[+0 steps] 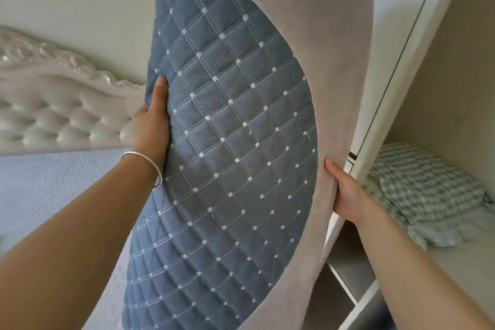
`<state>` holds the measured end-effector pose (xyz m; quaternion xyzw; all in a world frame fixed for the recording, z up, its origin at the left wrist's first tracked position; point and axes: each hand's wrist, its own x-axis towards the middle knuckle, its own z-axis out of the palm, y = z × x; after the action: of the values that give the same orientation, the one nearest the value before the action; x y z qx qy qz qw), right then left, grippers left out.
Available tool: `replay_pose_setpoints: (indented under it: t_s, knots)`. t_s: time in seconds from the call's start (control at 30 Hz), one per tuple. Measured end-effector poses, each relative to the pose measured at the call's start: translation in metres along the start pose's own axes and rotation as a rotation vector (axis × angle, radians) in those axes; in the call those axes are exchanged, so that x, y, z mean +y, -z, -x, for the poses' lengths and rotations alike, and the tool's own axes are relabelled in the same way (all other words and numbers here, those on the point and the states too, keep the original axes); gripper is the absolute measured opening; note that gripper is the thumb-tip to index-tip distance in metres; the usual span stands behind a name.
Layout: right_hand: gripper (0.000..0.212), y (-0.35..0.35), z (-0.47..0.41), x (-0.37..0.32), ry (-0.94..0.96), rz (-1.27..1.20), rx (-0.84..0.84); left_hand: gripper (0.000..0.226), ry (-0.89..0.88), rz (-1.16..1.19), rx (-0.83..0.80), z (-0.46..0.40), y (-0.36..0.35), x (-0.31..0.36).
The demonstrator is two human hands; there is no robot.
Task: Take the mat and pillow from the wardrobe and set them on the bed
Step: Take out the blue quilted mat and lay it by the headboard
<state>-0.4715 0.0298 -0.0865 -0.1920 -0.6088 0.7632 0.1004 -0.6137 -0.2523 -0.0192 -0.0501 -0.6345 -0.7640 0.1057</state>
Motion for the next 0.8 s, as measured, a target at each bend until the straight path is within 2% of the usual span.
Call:
replay_pose_setpoints:
  t_s: [0.07,0.13,0.27,0.37,0.57,0.7,0.8]
  knots:
    - [0.042,-0.023,-0.023,-0.005,-0.013,0.003,-0.027,0.073,0.034,0.032,0.037,-0.016,0.019,-0.01]
    - [0.029,-0.041,-0.049,-0.008,-0.027,0.042,-0.048,0.079,0.048,0.033,0.13,-0.032,0.036,-0.021]
    - [0.032,-0.068,-0.105,-0.009,-0.066,0.171,-0.127,0.092,0.123,0.001,0.245,-0.06,0.056,-0.051]
    - [0.04,-0.084,-0.157,-0.012,-0.091,0.23,-0.194,0.113,0.255,-0.006,0.343,-0.084,0.06,-0.077]
    - [0.049,-0.115,-0.279,-0.009,-0.217,0.311,-0.336,0.133,0.458,-0.031,0.435,-0.151,0.05,-0.136]
    - [0.053,-0.142,-0.365,-0.005,-0.273,0.334,-0.405,0.137,0.499,-0.099,0.506,-0.214,0.046,-0.176]
    - [0.053,-0.168,-0.419,0.001,-0.311,0.37,-0.462,0.124,0.549,-0.113,0.529,-0.244,0.045,-0.199]
